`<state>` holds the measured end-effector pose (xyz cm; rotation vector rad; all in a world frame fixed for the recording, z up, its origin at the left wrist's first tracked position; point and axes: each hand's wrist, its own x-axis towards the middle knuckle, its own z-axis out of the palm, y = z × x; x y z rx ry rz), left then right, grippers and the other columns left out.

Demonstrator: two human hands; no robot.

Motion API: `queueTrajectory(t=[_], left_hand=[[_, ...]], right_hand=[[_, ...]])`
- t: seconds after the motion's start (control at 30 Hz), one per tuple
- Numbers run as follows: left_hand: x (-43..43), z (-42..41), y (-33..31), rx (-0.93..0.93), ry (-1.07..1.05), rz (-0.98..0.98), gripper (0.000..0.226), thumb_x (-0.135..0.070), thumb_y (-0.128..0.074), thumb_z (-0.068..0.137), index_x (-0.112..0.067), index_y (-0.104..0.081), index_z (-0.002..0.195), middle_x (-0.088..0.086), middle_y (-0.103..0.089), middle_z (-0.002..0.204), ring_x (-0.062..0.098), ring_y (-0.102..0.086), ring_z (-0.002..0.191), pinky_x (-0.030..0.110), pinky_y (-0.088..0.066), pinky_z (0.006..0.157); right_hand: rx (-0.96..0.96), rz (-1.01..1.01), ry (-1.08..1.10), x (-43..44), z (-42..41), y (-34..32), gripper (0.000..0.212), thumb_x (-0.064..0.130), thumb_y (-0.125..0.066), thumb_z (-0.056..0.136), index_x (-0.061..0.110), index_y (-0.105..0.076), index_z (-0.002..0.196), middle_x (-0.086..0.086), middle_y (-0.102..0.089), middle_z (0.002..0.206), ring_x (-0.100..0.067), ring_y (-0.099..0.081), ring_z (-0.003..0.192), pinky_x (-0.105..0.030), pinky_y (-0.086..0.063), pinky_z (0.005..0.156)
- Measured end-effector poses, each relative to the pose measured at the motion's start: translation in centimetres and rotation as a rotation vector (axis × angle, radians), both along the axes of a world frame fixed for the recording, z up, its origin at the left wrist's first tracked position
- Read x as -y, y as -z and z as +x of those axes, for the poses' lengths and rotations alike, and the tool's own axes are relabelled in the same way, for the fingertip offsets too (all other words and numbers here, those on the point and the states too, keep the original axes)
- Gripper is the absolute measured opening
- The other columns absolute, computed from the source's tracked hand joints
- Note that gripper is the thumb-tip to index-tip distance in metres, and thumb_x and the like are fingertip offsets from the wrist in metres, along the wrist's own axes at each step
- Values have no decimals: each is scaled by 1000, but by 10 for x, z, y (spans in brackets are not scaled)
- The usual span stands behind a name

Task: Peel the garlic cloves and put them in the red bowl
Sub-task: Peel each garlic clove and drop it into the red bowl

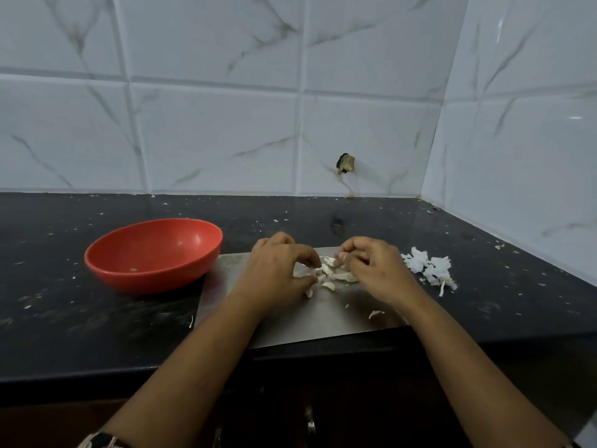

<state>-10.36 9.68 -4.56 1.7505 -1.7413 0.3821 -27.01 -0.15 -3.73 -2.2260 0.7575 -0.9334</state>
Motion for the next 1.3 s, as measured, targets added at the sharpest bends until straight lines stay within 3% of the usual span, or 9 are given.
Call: queueTrajectory(t=[0.1, 0.2, 0.37, 0.5, 0.73, 0.9, 1.1, 1.23, 1.3], left_hand=[[2, 1, 3, -1, -19, 71, 21, -38, -60, 85, -37, -70, 103, -16, -54, 93, 4, -47, 100, 26, -27, 94], [3, 2, 3, -33, -10, 102, 36, -47, -41, 82, -38, -69, 104, -11, -59, 95, 4, -44, 98, 29, -29, 87], [2, 1, 6, 58, 45, 246, 45, -65, -46, 80, -37, -61, 113, -21, -55, 114, 8, -37, 108, 33, -35, 91], [5, 7, 11, 49, 16, 284, 22, -43, -53, 91, -36, -59, 111, -18, -53, 124, 13, -38, 113, 37, -35, 99], [6, 11, 8, -45, -56, 119, 25, -32, -46, 98, -27, -55, 120, -10, -54, 128, 13, -41, 123, 35, -35, 98], [14, 16, 12, -66, -50, 355, 42, -34, -34, 103, -26, -38, 144, -5, -38, 151, 13, -30, 140, 33, -27, 112], [14, 15, 10, -175, -1, 351, 33, -15, -42, 99, -21, -60, 126, -1, -63, 125, 17, -57, 111, 28, -42, 93], [9, 15, 8, -283, -6, 236, 34, 2, -47, 89, -17, -69, 108, 1, -71, 103, 3, -64, 68, 16, -50, 73], [6, 16, 8, -299, -16, 176, 34, 4, -50, 86, -16, -70, 105, 2, -71, 102, 7, -65, 74, 23, -54, 77]], right_hand=[[-25, -48, 83, 11, -10, -2, 13, 9, -61, 92, 17, -70, 87, 4, -72, 81, -6, -66, 74, -19, -51, 68], [-196, -109, 33, 11, -11, 0, 10, 17, -71, 86, 23, -72, 94, 6, -70, 88, -3, -61, 71, -7, -43, 60], [-368, -227, 35, 4, 0, 5, 17, 19, -64, 91, 23, -74, 104, 9, -66, 96, -6, -60, 79, -19, -47, 76], [-421, -282, -33, 2, 8, 6, 22, 9, -57, 92, 21, -74, 98, 7, -66, 94, -2, -56, 74, -16, -41, 72], [-199, -175, 40, 26, 6, -11, 30, 0, -51, 95, 16, -73, 109, 5, -70, 107, 0, -59, 90, 4, -39, 71], [-405, -150, -23, 30, 20, -4, 24, 15, -64, 91, 26, -71, 110, 8, -69, 102, -4, -62, 83, -19, -49, 78], [-338, -181, -66, 26, 23, 4, 18, 11, -62, 92, 19, -73, 104, 3, -72, 94, -4, -64, 78, -7, -45, 67], [-213, -130, -86, 24, 19, 6, 17, 8, -67, 89, 20, -73, 99, 8, -69, 82, 3, -63, 74, -8, -45, 68], [-184, -93, -116, 23, 17, 8, 22, 1, -66, 87, 17, -73, 99, 13, -69, 81, 11, -63, 74, -5, -44, 69]])
